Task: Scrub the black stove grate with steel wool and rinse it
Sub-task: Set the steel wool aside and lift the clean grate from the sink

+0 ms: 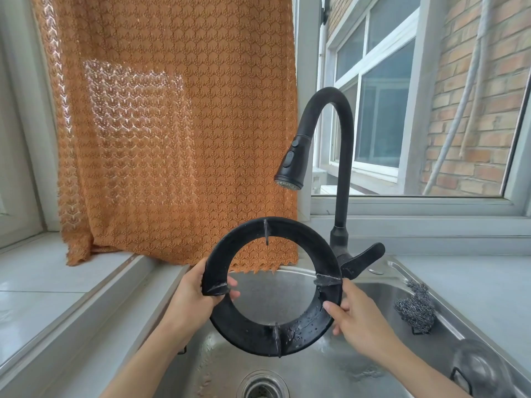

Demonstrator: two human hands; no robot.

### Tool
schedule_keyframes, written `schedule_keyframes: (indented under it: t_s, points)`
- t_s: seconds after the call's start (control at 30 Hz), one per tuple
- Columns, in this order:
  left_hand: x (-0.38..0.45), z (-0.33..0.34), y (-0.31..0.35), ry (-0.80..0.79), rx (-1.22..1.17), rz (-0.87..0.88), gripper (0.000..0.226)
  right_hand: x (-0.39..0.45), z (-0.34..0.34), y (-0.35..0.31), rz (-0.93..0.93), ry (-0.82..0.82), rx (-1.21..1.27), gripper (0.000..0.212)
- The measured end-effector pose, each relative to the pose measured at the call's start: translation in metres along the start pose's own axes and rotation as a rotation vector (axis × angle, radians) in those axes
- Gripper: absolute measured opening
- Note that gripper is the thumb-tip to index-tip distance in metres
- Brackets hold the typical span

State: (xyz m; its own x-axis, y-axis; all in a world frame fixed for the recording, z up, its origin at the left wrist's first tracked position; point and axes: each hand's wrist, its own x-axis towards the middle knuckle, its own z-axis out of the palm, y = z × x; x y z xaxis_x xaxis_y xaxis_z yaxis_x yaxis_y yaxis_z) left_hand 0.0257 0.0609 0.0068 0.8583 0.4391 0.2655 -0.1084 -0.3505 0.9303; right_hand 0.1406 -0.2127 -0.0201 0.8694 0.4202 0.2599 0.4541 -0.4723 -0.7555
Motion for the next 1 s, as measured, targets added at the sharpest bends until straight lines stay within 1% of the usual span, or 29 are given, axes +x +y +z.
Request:
schedule_keyframes:
  t_s: [0.1,0.2,0.3,0.4,0.53,0.67,0.8,0.9,1.0]
  points:
    - [0.001,0.0,-0.003,0.005,-0.007,-0.022,0.04,0.0,0.0,0.001,0.016,-0.01,-0.005,0.02]
    - [0.001,0.0,-0.002,0.012,-0.01,0.002,0.042,0.0,-0.002,0.0,-0.006,0.014,-0.002,0.018]
    - [0.001,0.001,-0.002,0.001,-0.006,-0.01,0.042,0.0,-0.001,0.0,-0.001,0.005,-0.018,0.023]
    - [0.002,0.0,-0.003,0.004,-0.021,-0.008,0.045,0.0,-0.001,0.0,-0.012,0.007,-0.008,0.018]
    - [0.001,0.0,-0.003,-0.003,-0.023,-0.028,0.044,0.0,0.0,0.0,0.002,-0.017,-0.019,0.027]
    - [0.002,0.0,-0.004,0.003,-0.039,-0.045,0.04,0.0,-0.001,0.001,0.009,-0.029,-0.02,0.028]
    - [0.002,0.0,-0.003,-0.003,-0.042,-0.048,0.045,0.0,-0.002,0.0,0.01,-0.032,-0.006,0.027]
    - [0.001,-0.001,-0.001,-0.019,-0.068,-0.092,0.052,0.0,-0.01,-0.006,0.027,-0.074,-0.003,0.026]
    - [-0.001,-0.003,0.003,-0.026,-0.147,-0.149,0.051,-0.002,-0.019,-0.019,0.043,-0.116,0.033,0.022]
